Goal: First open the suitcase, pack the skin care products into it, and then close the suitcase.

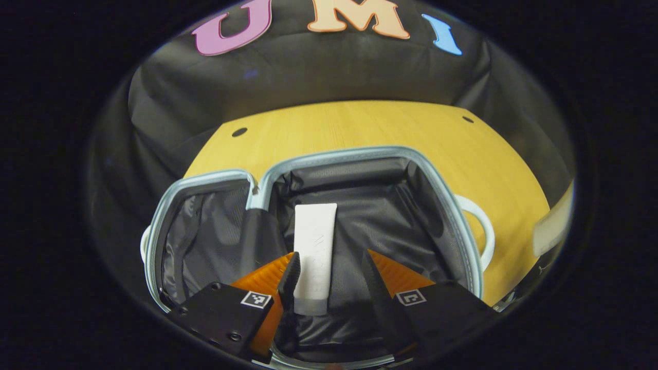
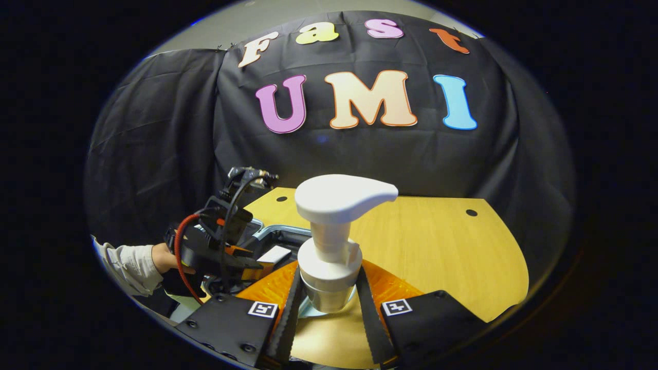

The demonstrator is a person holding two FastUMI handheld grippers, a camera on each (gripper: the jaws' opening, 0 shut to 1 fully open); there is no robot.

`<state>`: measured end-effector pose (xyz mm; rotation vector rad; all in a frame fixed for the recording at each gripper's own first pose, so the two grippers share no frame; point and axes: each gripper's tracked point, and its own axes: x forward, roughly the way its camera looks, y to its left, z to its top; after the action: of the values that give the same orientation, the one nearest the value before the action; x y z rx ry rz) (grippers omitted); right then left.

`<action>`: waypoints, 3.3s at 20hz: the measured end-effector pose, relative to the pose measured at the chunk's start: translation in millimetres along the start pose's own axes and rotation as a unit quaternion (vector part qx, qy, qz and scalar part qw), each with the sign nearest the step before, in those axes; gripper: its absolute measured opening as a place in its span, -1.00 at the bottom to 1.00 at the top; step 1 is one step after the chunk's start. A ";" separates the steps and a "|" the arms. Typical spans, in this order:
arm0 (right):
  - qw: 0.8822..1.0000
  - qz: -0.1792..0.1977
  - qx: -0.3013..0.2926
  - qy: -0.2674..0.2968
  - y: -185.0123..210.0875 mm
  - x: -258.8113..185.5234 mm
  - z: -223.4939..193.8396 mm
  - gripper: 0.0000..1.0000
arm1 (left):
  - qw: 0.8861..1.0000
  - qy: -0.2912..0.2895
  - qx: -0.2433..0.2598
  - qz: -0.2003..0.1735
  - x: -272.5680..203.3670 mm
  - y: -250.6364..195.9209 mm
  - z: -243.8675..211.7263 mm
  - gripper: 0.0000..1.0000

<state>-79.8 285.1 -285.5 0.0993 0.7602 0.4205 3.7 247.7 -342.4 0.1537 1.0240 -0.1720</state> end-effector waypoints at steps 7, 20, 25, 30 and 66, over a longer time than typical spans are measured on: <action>0.997 0.050 0.022 0.053 56.0 37.9 -30.0 0.18 | 0.995 -0.086 -0.041 0.034 -52.4 69.3 31.7 0.49; 0.975 0.064 0.067 0.200 97.2 102.0 -115.0 0.18 | 0.967 -0.098 -0.157 0.173 -123.6 225.8 -28.7 0.51; 0.978 0.027 0.073 0.195 84.2 124.8 -110.4 0.25 | 0.959 -0.095 -0.177 0.200 -128.5 256.6 -37.6 0.51; 0.987 0.019 0.062 0.146 74.4 122.0 -77.5 0.63 | 0.950 -0.094 -0.197 0.222 -121.3 293.5 -38.4 0.51; 0.999 -0.045 0.008 0.008 9.4 61.2 16.8 0.92 | 0.967 0.023 -0.164 0.195 -58.6 360.4 -31.8 -0.94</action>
<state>-31.9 319.6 -310.8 0.0760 0.7814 0.3304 24.5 610.1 -291.5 0.0545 1.0347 0.3603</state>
